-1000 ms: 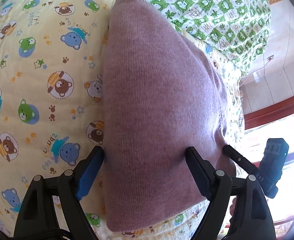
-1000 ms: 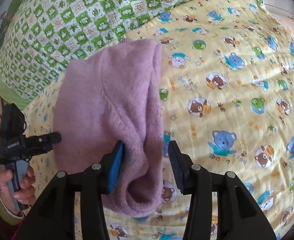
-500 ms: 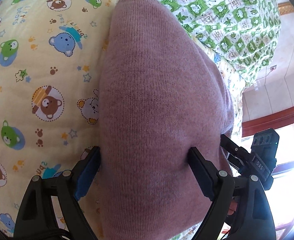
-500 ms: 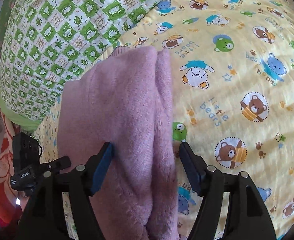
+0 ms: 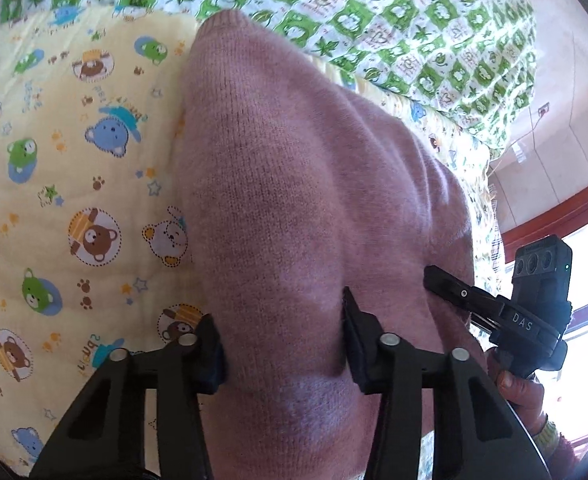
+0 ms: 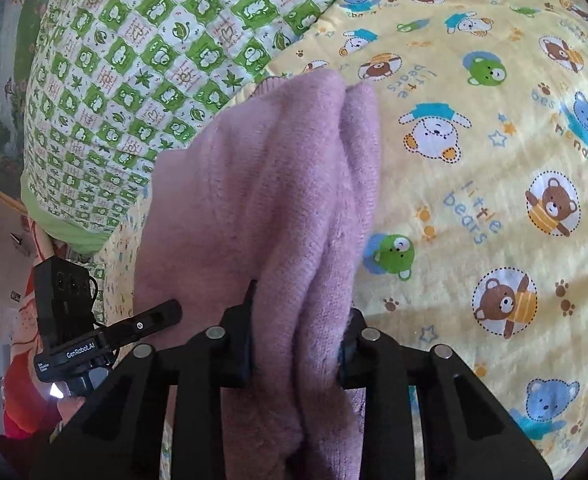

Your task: Fold small clothes

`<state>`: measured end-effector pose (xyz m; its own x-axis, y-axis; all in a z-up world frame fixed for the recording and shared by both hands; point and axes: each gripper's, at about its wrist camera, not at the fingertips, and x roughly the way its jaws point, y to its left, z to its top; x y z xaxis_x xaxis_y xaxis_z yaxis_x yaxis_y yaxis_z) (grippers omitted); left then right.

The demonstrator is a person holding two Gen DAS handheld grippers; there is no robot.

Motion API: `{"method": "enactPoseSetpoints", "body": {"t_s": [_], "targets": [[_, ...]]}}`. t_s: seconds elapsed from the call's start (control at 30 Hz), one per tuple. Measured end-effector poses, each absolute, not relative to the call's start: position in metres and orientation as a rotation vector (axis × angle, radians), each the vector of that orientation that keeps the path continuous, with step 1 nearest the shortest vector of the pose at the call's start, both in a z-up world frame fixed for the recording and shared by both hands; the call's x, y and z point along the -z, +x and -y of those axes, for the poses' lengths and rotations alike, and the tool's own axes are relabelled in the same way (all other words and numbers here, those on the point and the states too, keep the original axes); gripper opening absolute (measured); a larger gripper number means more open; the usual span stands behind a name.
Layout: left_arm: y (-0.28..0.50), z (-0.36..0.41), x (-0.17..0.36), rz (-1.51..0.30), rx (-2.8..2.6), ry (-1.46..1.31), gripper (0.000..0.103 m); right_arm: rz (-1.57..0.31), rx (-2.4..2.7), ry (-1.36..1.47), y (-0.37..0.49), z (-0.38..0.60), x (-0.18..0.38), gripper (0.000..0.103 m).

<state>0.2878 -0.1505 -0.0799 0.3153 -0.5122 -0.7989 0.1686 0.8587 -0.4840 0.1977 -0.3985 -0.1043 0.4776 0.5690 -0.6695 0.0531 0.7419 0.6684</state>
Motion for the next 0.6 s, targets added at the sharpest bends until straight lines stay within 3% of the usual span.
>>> {"method": "enactPoseSetpoints", "body": {"t_s": [0.2, 0.6], "targets": [[0.275, 0.144, 0.061, -1.123, 0.458, -0.328, 0.038, -0.993, -0.370, 0.684, 0.192, 0.394, 0.084, 0.027], [0.224, 0.076, 0.010, -1.012, 0.395, -0.331, 0.037, -0.916, -0.475, 0.641, 0.173, 0.349, 0.032, 0.026]]}}
